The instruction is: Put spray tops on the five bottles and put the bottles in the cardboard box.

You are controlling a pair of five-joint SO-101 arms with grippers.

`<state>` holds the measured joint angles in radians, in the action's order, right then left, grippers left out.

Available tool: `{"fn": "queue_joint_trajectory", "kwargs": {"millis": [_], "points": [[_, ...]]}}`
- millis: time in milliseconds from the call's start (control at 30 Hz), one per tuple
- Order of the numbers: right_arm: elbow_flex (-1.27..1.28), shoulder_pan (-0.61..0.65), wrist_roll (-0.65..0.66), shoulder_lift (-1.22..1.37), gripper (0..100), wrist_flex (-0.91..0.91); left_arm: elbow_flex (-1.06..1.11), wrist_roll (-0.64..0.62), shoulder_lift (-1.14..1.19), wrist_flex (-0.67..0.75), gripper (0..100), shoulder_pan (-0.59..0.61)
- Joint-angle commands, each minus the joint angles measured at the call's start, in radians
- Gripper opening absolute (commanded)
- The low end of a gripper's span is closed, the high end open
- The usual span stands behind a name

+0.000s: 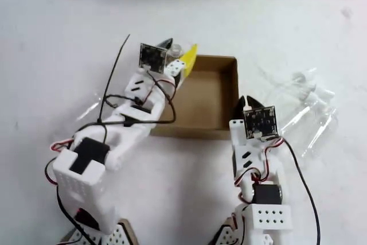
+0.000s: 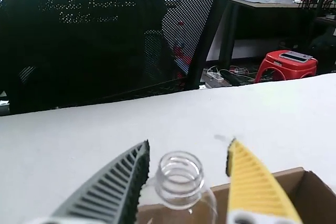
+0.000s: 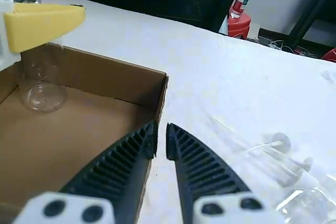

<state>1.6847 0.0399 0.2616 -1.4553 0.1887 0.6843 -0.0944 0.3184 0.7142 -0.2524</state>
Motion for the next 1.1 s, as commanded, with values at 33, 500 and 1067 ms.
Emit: {"fn": "queue_joint_trajectory", "kwargs": {"millis": [33,500,1067], "points": [[0.011,-0.005,0.005,0.004,1.8,-0.027,-0.026,-0.012,-0.170,-0.069,22,0.012],[0.011,-0.005,0.005,0.005,1.8,-0.027,-0.032,-0.061,-0.754,-0.818,22,0.097],[0.011,-0.005,0.005,0.005,1.8,-0.019,-0.295,0.365,-0.748,-1.818,22,0.407]]}}
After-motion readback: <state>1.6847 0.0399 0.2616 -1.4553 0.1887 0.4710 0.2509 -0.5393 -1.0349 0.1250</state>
